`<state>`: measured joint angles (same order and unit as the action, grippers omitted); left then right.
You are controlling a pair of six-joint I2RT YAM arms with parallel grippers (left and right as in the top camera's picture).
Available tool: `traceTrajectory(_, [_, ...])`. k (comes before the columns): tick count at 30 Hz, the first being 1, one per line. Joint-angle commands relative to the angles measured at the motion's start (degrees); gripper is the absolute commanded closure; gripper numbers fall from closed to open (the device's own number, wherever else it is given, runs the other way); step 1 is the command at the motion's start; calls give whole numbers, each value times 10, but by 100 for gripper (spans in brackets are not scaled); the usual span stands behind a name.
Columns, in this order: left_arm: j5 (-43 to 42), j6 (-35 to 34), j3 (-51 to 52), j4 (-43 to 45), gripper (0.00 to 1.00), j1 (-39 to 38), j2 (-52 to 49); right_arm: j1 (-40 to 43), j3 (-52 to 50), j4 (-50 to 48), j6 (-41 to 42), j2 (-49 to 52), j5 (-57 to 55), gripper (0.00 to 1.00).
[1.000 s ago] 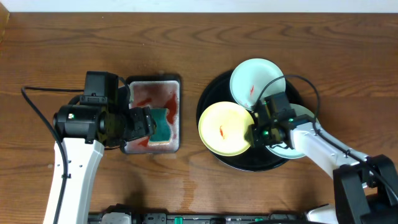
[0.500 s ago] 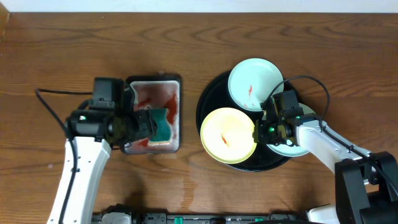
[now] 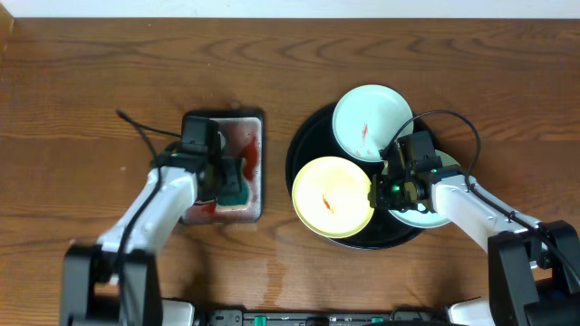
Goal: Clean dirty plates on tray and stack at the side
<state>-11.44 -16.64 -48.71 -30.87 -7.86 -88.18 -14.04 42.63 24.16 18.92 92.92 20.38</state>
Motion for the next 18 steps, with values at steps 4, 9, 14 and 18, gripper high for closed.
traceTrajectory(4, [18,-45,0,25,70,-3,-102,3,-9,7,8,10,-29,99])
traceTrajectory(9, [17,-47,-4,16,92,-3,-97,3,-9,8,8,10,-30,99])
traceTrajectory(14, [19,-46,-47,-38,92,-3,-65,3,-9,9,8,10,-30,99])
traceTrajectory(18, [21,-45,-81,-76,93,-3,-35,3,-9,9,8,10,-30,99])
